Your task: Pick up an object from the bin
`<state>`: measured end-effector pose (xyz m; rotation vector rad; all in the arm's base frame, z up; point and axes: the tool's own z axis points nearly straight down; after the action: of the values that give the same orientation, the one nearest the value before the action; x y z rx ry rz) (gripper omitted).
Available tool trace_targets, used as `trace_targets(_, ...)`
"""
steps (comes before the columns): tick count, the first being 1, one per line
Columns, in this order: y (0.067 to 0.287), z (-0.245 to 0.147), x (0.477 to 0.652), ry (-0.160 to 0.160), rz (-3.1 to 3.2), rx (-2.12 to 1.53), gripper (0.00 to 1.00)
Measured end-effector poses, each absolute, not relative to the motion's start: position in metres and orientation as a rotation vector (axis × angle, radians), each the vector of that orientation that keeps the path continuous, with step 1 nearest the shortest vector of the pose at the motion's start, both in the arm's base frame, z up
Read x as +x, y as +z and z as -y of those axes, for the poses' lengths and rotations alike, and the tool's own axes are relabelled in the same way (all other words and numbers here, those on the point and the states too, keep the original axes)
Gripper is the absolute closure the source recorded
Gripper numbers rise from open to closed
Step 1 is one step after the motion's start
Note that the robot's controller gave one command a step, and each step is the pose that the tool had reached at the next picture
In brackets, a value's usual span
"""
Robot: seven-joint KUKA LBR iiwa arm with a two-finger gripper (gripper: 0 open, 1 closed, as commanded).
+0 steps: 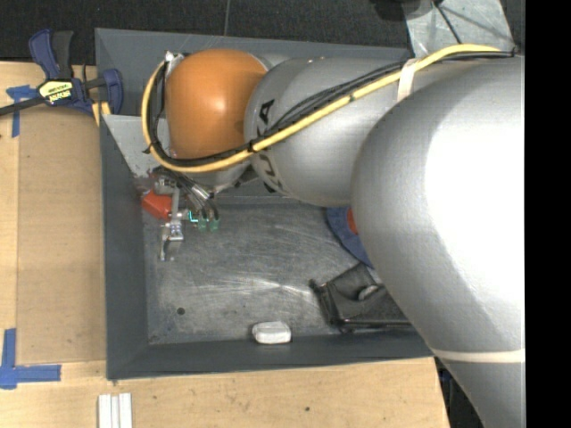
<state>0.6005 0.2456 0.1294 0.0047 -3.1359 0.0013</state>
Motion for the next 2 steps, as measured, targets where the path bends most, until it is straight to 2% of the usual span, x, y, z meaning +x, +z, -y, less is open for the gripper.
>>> trace_targets(1, 0.103, -0.244, 0.614, -0.004, 3.145, -0.079, 0.00)
trace_targets(2, 0.202, -0.209, 0.591, -0.002, 3.131, 0.354, 0.00)
